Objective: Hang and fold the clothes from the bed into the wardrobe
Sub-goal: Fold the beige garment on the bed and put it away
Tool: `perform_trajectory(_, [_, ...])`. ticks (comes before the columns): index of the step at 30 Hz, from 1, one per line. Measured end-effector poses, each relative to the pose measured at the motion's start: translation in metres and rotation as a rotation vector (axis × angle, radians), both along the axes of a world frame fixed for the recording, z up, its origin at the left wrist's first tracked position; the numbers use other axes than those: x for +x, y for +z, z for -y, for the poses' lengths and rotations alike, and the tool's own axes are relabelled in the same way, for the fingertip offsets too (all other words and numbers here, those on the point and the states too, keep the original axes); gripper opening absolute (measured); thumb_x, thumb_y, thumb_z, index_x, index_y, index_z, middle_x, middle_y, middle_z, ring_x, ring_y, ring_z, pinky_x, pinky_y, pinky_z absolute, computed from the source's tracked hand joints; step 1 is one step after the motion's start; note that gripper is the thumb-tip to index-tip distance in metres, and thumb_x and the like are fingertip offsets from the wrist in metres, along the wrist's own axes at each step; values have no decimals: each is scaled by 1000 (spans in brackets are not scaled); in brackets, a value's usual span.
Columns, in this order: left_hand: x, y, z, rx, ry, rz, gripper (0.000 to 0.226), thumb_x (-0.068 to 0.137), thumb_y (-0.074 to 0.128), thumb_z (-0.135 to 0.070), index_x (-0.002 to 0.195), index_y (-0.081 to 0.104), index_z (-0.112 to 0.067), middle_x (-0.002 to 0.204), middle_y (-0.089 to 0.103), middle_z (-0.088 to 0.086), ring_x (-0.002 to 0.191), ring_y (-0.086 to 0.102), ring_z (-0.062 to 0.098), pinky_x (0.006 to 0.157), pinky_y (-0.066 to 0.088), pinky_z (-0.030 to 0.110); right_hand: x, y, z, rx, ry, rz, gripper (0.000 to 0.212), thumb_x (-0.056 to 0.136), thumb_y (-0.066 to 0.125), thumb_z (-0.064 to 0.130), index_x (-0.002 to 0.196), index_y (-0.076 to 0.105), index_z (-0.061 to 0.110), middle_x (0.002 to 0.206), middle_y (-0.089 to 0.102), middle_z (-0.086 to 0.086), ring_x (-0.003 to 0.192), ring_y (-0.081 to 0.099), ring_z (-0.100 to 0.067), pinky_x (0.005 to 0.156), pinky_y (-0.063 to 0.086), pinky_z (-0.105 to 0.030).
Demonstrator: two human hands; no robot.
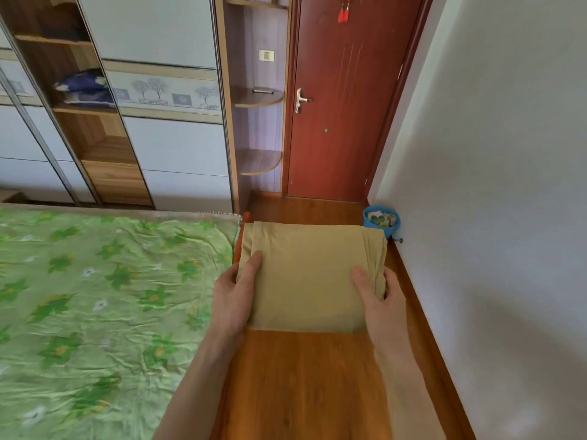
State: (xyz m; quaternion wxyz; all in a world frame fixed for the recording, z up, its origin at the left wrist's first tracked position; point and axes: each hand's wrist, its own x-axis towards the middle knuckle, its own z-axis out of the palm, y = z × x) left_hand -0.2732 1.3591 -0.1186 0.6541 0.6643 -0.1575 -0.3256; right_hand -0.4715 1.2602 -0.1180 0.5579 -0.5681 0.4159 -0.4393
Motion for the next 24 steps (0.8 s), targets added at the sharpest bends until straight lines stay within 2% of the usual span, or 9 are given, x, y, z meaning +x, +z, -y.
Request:
perform_trajectory(4, [31,4,48,-24,-28,-17,32,97,65,-53,109,73,-25,100,78,-6,93,74,13,73,56,29,32,-2,48,10,-23,-3,27,94,70,42,116,57,52,112,70,20,104,68,-1,86,56,-27])
perform_trajectory(7, [54,-1,85,-29,-29,-19,30,97,65,-53,108,73,-27,95,80,-9,86,76,9,72,56,29,57,-6,89,25,-14,-7,26,94,69,40,115,55,50,117,67,18,104,67,0,83,55,-23])
perform_trajectory(10, [77,-8,127,-7,2,-25,34,96,65,-54,113,74,-26,95,80,-12,84,76,5,72,56,30,84,-14,132,41,2,-12,24,94,69,41,112,56,51,113,66,23,97,65,11,78,52,-19])
perform_trajectory(14, [116,-13,192,7,29,-25,31,98,64,-53,109,73,-26,92,80,-15,81,76,3,71,55,31,128,-22,204,72,34,2,25,95,70,36,112,57,49,109,68,23,93,65,13,71,53,-14])
perform_trajectory(16, [135,-14,227,16,59,-23,29,98,64,-51,105,73,-25,88,80,-14,78,75,3,69,55,30,152,-23,245,76,63,-6,25,96,69,35,115,57,46,113,67,21,96,66,10,72,52,-14])
perform_trajectory(19, [166,-10,283,23,117,-19,24,99,63,-50,98,71,-27,82,79,-15,73,74,2,65,54,28,190,-16,312,70,117,-25,37,96,69,36,130,54,35,119,64,15,106,63,-3,77,50,-19])
perform_trajectory(22, [195,-2,340,19,165,-7,22,99,62,-52,97,68,-31,87,79,-8,77,74,4,63,54,25,225,-4,379,50,154,-45,40,96,68,38,132,49,35,116,60,18,106,59,-1,73,46,-17])
perform_trajectory(24, [213,2,377,15,179,11,21,100,61,-50,95,68,-31,84,79,-10,74,74,2,60,53,23,246,1,418,29,169,-55,38,96,67,38,129,47,37,115,59,20,105,58,0,72,45,-16])
